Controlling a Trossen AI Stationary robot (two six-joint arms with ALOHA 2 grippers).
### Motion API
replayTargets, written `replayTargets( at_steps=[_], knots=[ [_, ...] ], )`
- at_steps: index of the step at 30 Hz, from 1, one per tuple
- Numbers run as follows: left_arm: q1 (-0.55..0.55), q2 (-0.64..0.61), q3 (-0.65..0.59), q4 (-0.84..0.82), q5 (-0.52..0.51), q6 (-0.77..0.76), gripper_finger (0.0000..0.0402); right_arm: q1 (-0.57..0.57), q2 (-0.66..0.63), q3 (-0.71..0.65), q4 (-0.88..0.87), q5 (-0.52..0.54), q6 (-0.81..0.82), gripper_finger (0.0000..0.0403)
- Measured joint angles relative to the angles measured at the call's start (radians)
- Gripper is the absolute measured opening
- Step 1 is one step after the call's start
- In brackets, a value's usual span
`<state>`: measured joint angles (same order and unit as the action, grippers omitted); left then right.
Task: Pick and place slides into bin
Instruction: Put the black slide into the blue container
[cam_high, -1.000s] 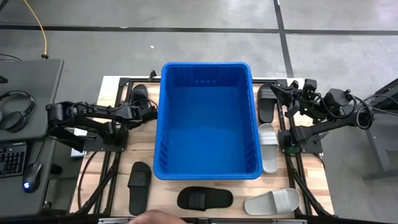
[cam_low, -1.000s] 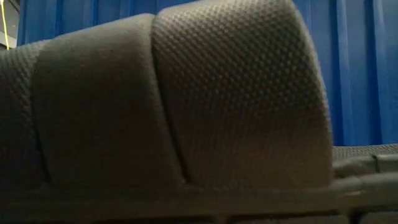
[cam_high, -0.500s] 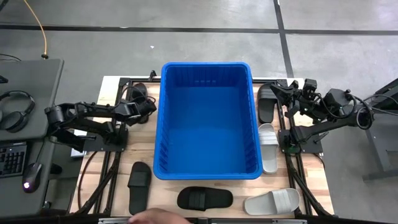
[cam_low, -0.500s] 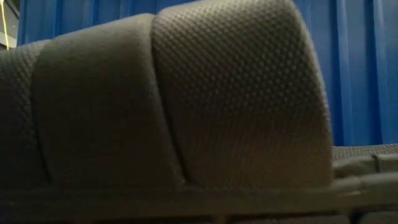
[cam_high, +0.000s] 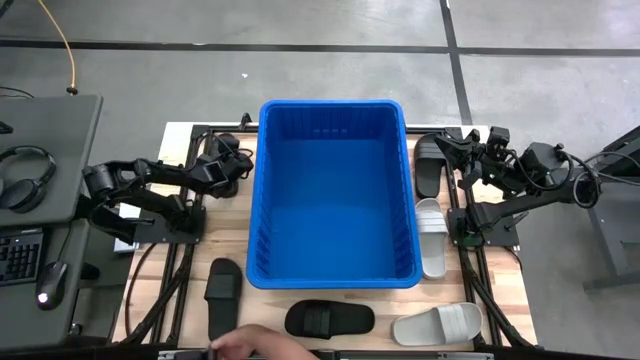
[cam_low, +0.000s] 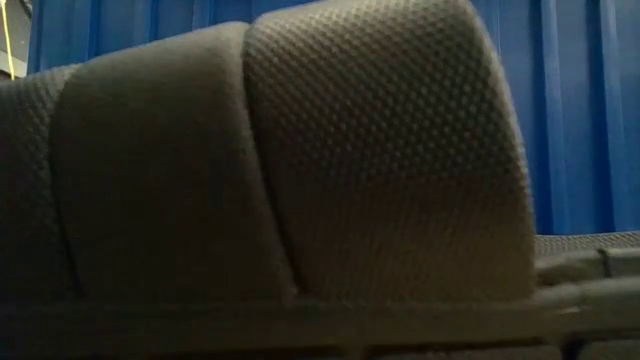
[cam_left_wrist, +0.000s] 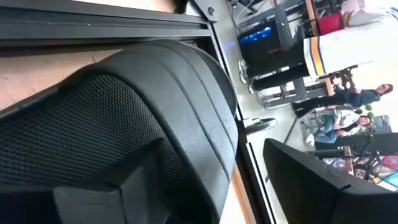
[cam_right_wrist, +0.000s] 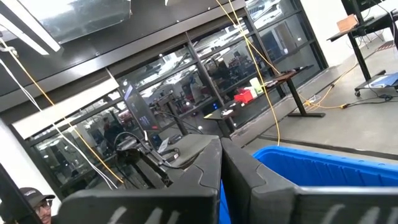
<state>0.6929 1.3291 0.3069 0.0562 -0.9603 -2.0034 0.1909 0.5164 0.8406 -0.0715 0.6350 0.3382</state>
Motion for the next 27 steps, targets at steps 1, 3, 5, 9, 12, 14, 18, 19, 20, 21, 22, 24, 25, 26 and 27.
replayTargets(
  at_steps=[1, 3, 5, 9, 12, 14, 18, 19, 20, 21, 22, 24, 25, 26, 27],
  knots=[
    [-0.002, -0.002, 0.000, 0.001, -0.001, 0.003, 0.0243, 0.000, 0.000, 0.000, 0.000, 0.000, -0.002, 0.0000],
    [-0.010, -0.007, 0.000, 0.004, 0.000, 0.012, 0.0211, 0.000, 0.000, 0.000, 0.000, 0.000, -0.004, 0.0000],
    [-0.014, -0.013, 0.000, 0.011, 0.001, 0.011, 0.0165, 0.000, 0.000, 0.000, 0.000, 0.000, -0.003, 0.0000],
    [-0.019, -0.014, 0.000, 0.010, 0.012, 0.028, 0.0039, 0.000, 0.000, 0.000, 0.000, 0.000, -0.004, 0.0000],
    [-0.049, -0.021, 0.000, 0.006, -0.013, 0.029, 0.0017, 0.000, 0.000, 0.000, 0.000, 0.000, -0.002, 0.0000],
    [-0.073, -0.030, 0.000, -0.004, -0.043, 0.029, 0.0011, 0.000, 0.000, 0.000, 0.000, 0.000, -0.001, 0.0000],
    [-0.118, -0.037, -0.001, -0.013, -0.061, -0.018, 0.0008, 0.000, 0.000, 0.000, 0.000, 0.000, -0.003, 0.0000],
    [-0.135, -0.042, -0.001, -0.004, -0.061, -0.023, 0.0006, 0.000, 0.000, 0.000, 0.000, 0.000, 0.000, 0.0000],
    [-0.153, -0.050, -0.001, -0.003, -0.063, -0.031, 0.0005, 0.000, 0.000, 0.000, 0.000, 0.000, 0.000, 0.0000],
    [-0.173, -0.061, -0.001, -0.008, -0.076, -0.039, 0.0004, 0.000, 0.000, 0.000, 0.000, 0.000, -0.004, 0.0000],
    [-0.194, -0.077, -0.001, -0.020, -0.087, -0.042, 0.0004, 0.000, 0.000, 0.000, 0.000, 0.000, -0.005, 0.0000],
    [-0.242, -0.120, -0.001, -0.058, -0.107, -0.038, 0.0003, 0.000, 0.000, 0.000, 0.000, 0.000, -0.003, 0.0000],
    [-0.266, -0.143, 0.000, -0.090, -0.108, -0.039, 0.0003, 0.000, 0.000, 0.000, 0.000, 0.000, -0.001, 0.0000],
    [-0.293, -0.167, 0.000, -0.130, -0.111, -0.039, 0.0003, 0.000, 0.000, 0.000, 0.000, 0.000, -0.001, 0.0000],
    [-0.317, -0.192, 0.000, -0.173, -0.114, -0.039, 0.0003, 0.000, 0.000, 0.000, 0.000, 0.000, -0.004, 0.0000]
  ],
)
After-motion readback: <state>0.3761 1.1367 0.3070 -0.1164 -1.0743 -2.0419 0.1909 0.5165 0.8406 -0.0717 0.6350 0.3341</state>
